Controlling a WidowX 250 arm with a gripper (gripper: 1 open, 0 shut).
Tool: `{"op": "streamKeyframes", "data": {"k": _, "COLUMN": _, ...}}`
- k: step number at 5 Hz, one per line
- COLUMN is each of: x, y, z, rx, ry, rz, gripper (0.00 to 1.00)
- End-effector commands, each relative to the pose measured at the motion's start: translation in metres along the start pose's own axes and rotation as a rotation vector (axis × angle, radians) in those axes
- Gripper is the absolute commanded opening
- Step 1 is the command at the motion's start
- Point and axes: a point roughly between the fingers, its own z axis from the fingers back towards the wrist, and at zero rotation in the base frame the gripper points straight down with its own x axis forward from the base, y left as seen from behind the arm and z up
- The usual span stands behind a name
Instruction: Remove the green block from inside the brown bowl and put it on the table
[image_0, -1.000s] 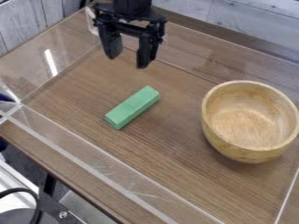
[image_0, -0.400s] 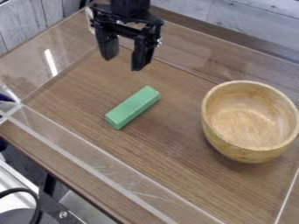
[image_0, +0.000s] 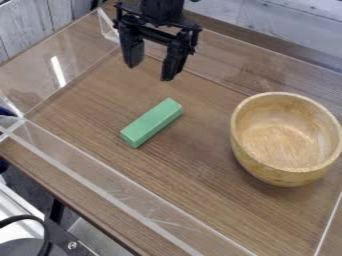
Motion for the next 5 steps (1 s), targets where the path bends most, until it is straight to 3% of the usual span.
{"op": "streamKeyframes", "data": {"k": 1, "x": -0.003, "y": 0.022, "z": 0.012, "rx": -0.038, "ry": -0.035, "rz": 0.064, "gripper": 1.0}}
{"op": "streamKeyframes", "data": {"k": 2, "x": -0.008, "y": 0.042, "z": 0.02, "rx": -0.036, "ry": -0.033, "rz": 0.059, "gripper": 1.0}}
{"op": "streamKeyframes", "data": {"k": 3, "x": -0.008, "y": 0.047, "z": 0.027, "rx": -0.058, "ry": -0.023, "rz": 0.028, "gripper": 1.0}}
{"op": "streamKeyframes", "data": {"k": 4, "x": -0.025, "y": 0.04, "z": 0.027, "rx": -0.144, "ry": -0.029, "rz": -0.071, "gripper": 1.0}}
{"op": "streamKeyframes", "data": {"k": 5, "x": -0.035, "y": 0.035, "z": 0.027, "rx": -0.196, "ry": -0.034, "rz": -0.143, "gripper": 1.0}}
